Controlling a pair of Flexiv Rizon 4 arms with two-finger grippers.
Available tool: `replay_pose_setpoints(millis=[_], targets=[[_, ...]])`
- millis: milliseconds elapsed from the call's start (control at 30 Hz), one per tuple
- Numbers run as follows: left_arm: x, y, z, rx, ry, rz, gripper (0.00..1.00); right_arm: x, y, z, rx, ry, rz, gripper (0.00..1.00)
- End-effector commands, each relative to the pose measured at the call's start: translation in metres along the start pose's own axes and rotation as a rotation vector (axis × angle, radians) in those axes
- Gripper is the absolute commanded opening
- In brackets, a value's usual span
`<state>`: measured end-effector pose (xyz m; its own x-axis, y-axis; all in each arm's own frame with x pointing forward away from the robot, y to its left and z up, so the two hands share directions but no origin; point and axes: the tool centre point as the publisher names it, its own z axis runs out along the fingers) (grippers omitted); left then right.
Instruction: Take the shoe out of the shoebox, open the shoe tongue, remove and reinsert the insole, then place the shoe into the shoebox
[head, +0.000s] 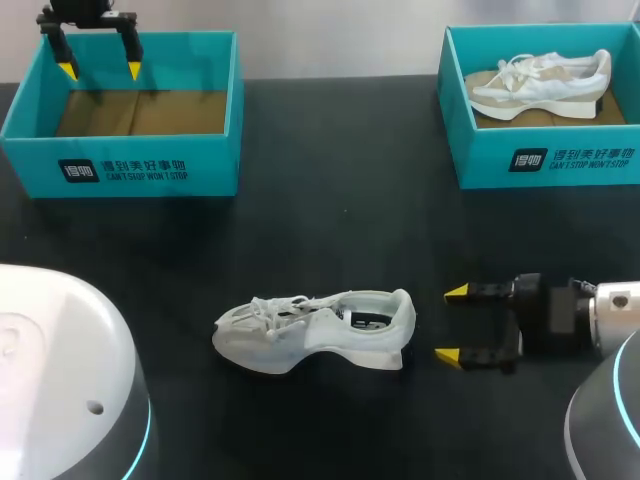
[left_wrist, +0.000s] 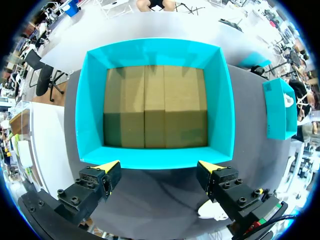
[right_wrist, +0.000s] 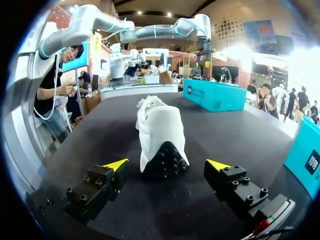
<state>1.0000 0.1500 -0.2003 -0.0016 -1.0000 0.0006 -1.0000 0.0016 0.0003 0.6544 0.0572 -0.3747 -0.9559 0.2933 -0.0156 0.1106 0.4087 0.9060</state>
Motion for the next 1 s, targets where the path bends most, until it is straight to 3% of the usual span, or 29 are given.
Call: replay_pose_setpoints(millis=[33, 267, 1000], targets=[[0.0, 0.0, 0.0, 0.0, 0.0, -0.001, 1.0, 0.001, 0.004, 0.013, 0.003, -0.031, 0.013, 1.0], [0.0, 0.0, 0.0, 0.0, 0.0, -0.001, 1.0, 0.002, 0.005, 0.028, 0.031, -0.067, 0.039, 1.0], [0.0, 0.0, 0.0, 0.0, 0.0, -0.001, 1.0, 0.002, -0.004, 0.067, 0.037, -0.013, 0.108, 1.0]])
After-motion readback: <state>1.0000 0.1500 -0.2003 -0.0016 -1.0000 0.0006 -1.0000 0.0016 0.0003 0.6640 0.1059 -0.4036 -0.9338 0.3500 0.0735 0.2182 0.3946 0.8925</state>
